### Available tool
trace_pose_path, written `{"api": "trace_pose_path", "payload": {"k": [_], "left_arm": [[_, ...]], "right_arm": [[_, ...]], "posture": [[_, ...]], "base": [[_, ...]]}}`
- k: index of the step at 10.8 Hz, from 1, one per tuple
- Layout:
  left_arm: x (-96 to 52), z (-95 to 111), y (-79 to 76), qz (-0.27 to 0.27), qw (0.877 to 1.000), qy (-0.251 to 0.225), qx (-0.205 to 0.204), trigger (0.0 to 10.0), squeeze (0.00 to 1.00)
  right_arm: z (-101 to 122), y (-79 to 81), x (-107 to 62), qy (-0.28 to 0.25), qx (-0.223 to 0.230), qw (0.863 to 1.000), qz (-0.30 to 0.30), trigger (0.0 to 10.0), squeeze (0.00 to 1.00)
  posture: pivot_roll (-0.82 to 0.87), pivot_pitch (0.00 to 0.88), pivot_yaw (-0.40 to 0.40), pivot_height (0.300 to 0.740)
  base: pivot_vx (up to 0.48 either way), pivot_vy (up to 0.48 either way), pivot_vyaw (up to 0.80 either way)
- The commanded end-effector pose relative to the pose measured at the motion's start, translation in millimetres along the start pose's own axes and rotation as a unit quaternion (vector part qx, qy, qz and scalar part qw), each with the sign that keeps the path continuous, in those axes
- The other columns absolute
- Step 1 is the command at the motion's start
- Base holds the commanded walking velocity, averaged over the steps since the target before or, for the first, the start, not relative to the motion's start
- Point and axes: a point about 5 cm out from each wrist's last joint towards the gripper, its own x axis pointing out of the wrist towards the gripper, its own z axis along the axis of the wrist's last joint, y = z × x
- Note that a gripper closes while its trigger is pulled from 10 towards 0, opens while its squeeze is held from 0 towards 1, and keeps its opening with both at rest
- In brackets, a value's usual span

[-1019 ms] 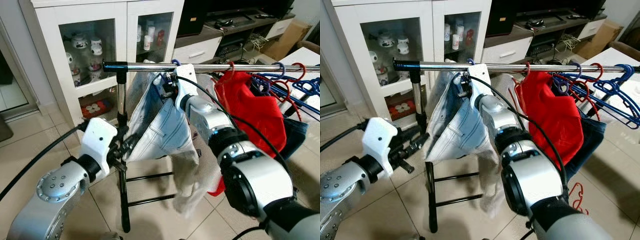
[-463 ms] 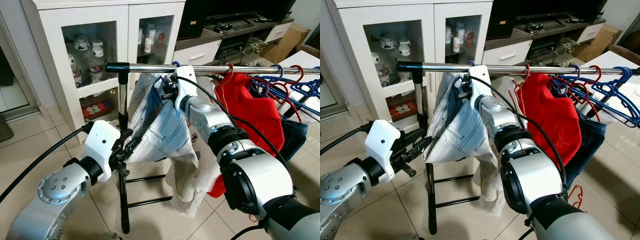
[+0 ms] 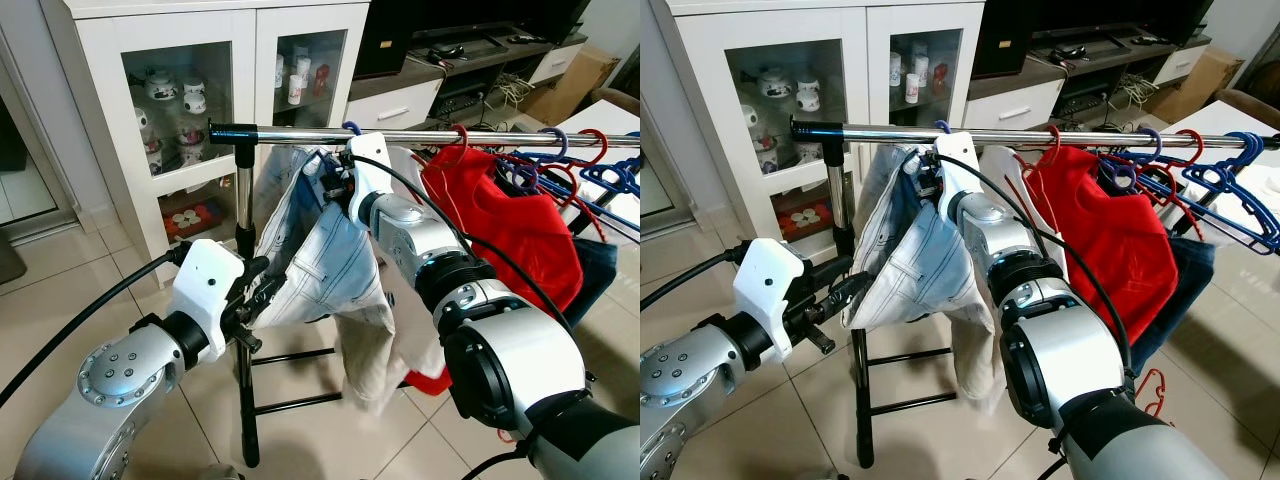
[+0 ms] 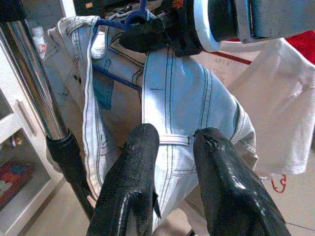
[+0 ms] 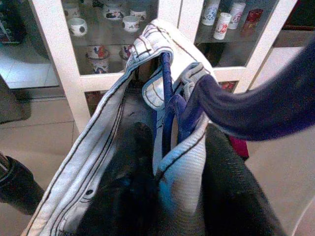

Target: Hang hanger

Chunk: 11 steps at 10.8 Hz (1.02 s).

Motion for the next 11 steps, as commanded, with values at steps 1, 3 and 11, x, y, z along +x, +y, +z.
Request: {"api": "trace_pose_path", "payload": {"k": [1, 3, 11], "left_arm": [[2.5, 1.5, -0.9, -0.006, 1.0, -0.001, 0.003, 10.0, 0.0], [2.5, 2.5, 1.7, 0.008, 1.0, -0.008, -0.001, 10.0, 0.0], [-5.4, -19.2, 17.4, 0.162, 0.981, -0.04, -0.094, 10.0, 0.0]], "right_arm": [[-16.0, -3.7, -2.2, 0.025, 0.013, 1.0, -0.001, 10.0, 1.0], [-4.2, -9.8, -5.9, -0.016, -0.011, 1.0, 0.021, 10.0, 1.0], [2.5, -25.3, -137.2, -0.143, 0.002, 0.984, 0.104, 10.0, 1.0]], "posture": [[0.25, 0.057, -0.148, 0.74], [0.25, 0.052, -0.147, 0.74], [0.17, 0.026, -0.119, 0.74]], "base": [[0.0, 0.0, 0.0], [0.0, 0.0, 0.0], [0.0, -0.038, 0.0]]}}
